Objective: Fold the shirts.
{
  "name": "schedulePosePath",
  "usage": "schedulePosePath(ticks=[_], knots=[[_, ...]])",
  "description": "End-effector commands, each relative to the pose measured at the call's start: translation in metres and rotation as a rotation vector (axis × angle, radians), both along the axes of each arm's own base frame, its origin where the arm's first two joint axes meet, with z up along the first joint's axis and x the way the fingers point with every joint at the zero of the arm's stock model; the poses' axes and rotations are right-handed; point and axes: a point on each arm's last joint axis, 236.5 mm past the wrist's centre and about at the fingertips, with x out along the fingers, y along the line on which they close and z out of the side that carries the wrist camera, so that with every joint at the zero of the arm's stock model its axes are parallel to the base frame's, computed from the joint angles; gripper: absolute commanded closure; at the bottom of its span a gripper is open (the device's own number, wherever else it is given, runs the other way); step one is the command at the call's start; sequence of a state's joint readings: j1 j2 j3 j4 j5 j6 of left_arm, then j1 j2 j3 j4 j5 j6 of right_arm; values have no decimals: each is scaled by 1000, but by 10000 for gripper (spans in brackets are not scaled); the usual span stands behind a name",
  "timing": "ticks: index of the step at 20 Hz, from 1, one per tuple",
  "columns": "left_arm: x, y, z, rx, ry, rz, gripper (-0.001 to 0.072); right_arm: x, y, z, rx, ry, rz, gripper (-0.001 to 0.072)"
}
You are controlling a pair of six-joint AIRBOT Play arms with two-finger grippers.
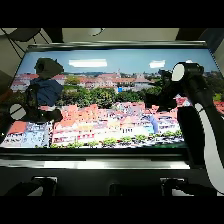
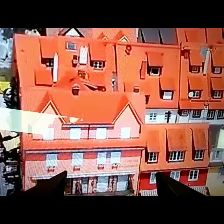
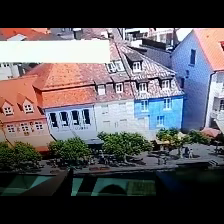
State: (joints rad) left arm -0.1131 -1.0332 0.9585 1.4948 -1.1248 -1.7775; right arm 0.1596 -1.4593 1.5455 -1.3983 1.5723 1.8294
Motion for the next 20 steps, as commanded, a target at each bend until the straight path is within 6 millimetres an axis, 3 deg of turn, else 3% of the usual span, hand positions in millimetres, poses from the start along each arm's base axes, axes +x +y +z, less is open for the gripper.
schedulePosePath(ticks=[1,17,20], knots=[[0,0,0,0,0,0,64,0,0,0,0,0,0,109],[0,0,0,-3,-2,7,63,2,1,0,5,-5,-2,109],[25,-4,10,-32,-108,30,64,15,2,2,10,-61,-10,109]])
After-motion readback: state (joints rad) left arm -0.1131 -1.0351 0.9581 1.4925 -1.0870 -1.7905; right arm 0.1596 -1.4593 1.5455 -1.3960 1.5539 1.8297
